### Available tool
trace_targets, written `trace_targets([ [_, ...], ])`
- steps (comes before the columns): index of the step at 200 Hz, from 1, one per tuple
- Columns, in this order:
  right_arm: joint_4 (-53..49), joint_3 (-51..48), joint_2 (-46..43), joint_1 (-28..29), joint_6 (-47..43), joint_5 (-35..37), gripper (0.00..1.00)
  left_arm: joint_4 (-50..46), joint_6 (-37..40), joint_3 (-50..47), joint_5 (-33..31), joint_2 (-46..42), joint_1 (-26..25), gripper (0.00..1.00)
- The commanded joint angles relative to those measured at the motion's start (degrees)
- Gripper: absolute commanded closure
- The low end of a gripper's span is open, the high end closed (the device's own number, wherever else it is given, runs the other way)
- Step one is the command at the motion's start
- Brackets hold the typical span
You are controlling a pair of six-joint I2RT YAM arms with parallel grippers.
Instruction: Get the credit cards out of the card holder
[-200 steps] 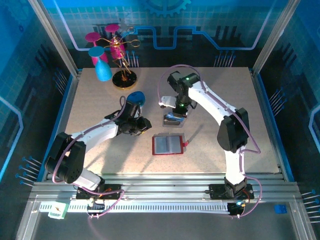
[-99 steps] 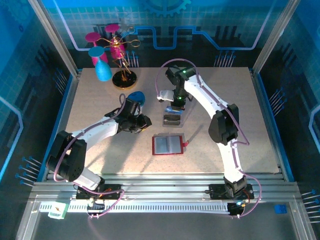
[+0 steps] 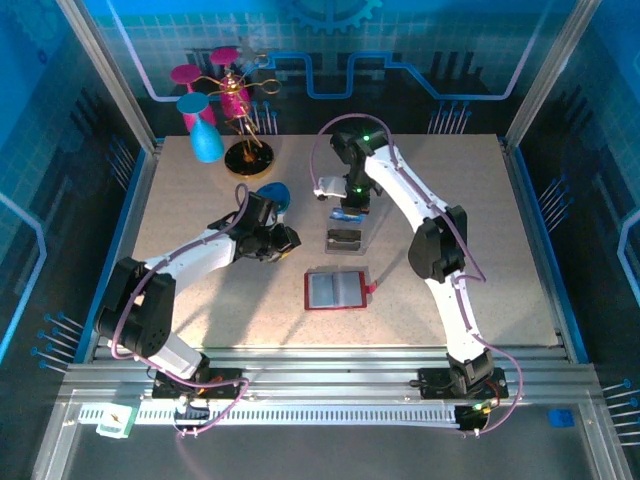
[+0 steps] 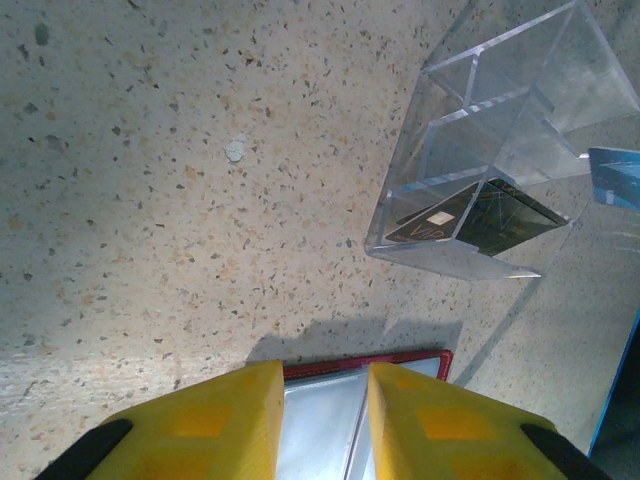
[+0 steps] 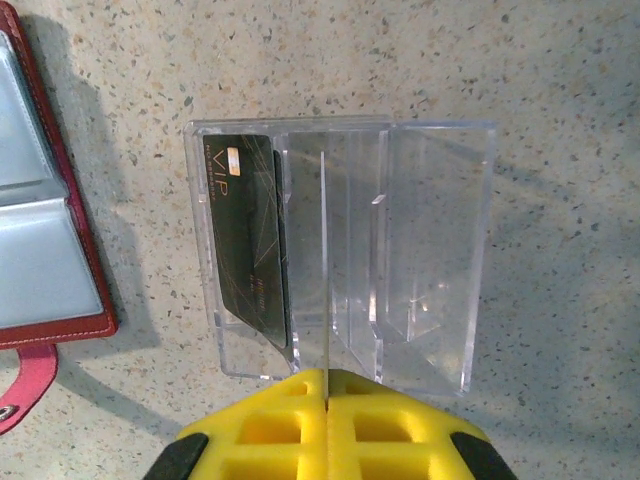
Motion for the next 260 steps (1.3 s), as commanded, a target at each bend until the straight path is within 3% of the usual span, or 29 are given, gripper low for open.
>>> trace_targets([
  [1, -2.2, 1.8, 1.4, -0.6, -2.0, 0.6, 1.00, -0.9, 0.9, 1.3, 1.0, 0.6, 0.7, 0.71],
  [160, -1.4, -3.3, 4.1, 1.0, -1.6, 0.5, 1.00, -0.6, 0.8, 0.5, 1.6, 1.1, 1.8, 0.71],
  [200, 1.2, -3.0, 3.8, 1.1, -0.6, 3.9, 0.83, 0.2, 0.3, 0.3, 2.0, 1.3, 1.8, 0.71],
  [260, 5.2, -2.3, 2.4, 1.1, 0.5, 8.1, 0.77, 0.7, 0.2, -0.5, 2.1, 1.1, 1.8, 0.71],
])
